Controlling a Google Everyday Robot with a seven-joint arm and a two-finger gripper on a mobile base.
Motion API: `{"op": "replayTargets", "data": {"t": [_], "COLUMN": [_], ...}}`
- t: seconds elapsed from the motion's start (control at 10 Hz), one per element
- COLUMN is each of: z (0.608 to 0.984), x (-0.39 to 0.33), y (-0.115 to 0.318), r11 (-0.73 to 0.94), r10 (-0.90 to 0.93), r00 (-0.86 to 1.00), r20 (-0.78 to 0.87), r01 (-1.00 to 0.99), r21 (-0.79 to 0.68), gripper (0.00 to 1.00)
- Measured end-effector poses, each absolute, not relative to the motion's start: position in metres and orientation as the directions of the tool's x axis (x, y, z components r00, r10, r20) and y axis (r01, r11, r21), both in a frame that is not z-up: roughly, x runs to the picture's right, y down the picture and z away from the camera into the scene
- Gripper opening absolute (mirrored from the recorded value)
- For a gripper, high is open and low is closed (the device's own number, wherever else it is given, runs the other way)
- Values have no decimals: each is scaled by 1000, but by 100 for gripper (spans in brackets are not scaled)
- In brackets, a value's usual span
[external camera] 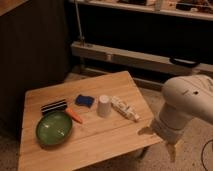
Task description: Pick up the ceramic cup
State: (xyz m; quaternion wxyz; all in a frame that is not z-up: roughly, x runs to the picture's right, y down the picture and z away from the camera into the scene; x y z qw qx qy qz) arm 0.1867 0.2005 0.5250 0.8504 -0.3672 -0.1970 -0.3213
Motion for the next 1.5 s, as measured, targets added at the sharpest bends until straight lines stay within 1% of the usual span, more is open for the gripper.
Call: {"op": "replayTargets", "data": {"t": [1.5], "z": [525], "x": [187], "y": [201], "r11": [524], "r10": [-402], "r00": [716], "r20": [571], "r01": [691], "r21": [-498], "gripper": [80]}}
